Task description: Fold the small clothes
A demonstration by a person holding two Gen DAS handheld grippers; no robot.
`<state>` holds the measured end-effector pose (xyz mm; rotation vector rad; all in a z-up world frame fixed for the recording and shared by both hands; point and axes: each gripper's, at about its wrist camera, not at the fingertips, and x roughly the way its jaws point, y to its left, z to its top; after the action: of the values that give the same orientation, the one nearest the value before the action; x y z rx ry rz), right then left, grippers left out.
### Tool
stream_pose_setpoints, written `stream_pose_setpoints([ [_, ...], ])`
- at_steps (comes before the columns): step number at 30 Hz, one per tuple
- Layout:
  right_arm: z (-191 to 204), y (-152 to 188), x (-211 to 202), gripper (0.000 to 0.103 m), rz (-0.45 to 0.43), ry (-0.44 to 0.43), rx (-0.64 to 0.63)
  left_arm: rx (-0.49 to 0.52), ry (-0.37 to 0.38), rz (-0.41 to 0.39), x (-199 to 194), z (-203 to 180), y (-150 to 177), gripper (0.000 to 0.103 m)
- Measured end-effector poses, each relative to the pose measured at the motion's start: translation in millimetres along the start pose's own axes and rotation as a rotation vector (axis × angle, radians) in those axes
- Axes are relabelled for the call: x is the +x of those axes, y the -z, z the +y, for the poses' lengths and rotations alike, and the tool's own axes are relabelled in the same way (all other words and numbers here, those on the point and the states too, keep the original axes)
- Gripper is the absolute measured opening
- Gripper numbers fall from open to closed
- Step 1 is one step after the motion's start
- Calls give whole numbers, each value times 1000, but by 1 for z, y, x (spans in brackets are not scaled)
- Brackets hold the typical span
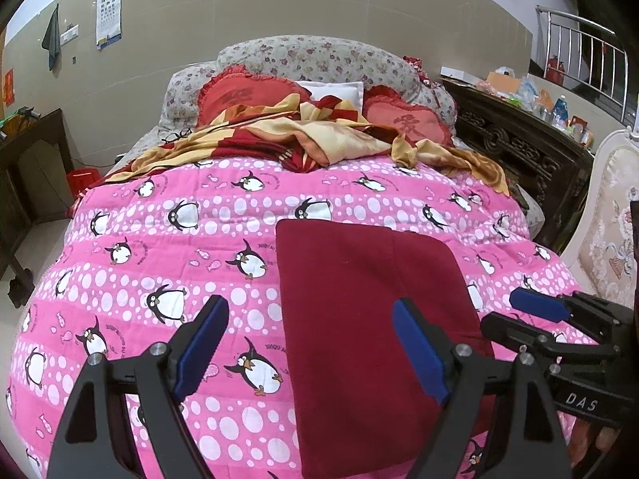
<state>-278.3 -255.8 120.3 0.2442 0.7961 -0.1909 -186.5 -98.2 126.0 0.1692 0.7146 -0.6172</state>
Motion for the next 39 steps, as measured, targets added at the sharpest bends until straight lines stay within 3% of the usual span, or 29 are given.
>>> stream_pose_setpoints([
  [39, -6, 2, 19, 64, 44, -7, 26, 11, 2, 17, 16, 2, 4, 87],
])
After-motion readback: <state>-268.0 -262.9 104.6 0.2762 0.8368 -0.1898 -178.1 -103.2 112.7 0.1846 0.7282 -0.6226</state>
